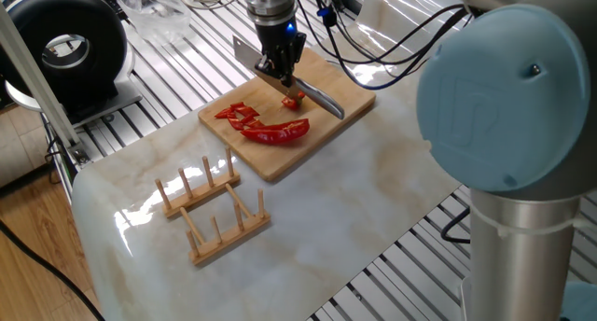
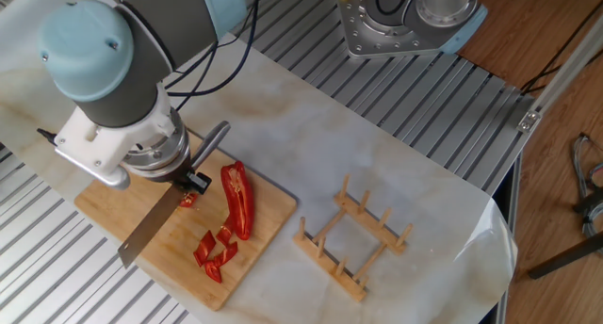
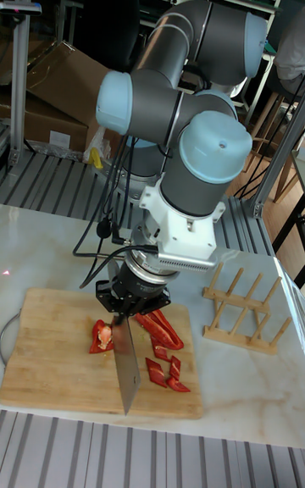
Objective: Chop the chili peppers
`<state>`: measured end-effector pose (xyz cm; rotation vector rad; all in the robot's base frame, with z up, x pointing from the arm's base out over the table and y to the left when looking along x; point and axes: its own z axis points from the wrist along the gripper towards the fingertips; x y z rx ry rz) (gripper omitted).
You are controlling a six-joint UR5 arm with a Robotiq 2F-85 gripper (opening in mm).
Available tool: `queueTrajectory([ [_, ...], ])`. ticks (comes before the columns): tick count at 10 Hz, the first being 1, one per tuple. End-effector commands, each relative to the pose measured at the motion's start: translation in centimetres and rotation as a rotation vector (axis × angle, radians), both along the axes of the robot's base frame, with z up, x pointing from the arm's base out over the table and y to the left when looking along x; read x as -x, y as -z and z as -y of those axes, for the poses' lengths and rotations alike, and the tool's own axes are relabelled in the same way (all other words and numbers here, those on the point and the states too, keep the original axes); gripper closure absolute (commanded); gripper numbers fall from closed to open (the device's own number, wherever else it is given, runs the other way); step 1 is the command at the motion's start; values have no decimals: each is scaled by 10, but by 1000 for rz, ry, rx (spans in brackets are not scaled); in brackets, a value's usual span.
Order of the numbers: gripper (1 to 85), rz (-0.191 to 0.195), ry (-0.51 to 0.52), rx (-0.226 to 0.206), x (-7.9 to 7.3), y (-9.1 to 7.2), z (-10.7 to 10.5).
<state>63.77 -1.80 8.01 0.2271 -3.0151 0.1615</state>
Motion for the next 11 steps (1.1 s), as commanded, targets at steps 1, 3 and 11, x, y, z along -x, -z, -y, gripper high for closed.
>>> queueTrajectory([
  [1,843,1,14,-10,0,4,0],
  [3,843,5,27,-9,-2,8,2],
  [11,843,48,-23,-41,-5,-8,-13],
])
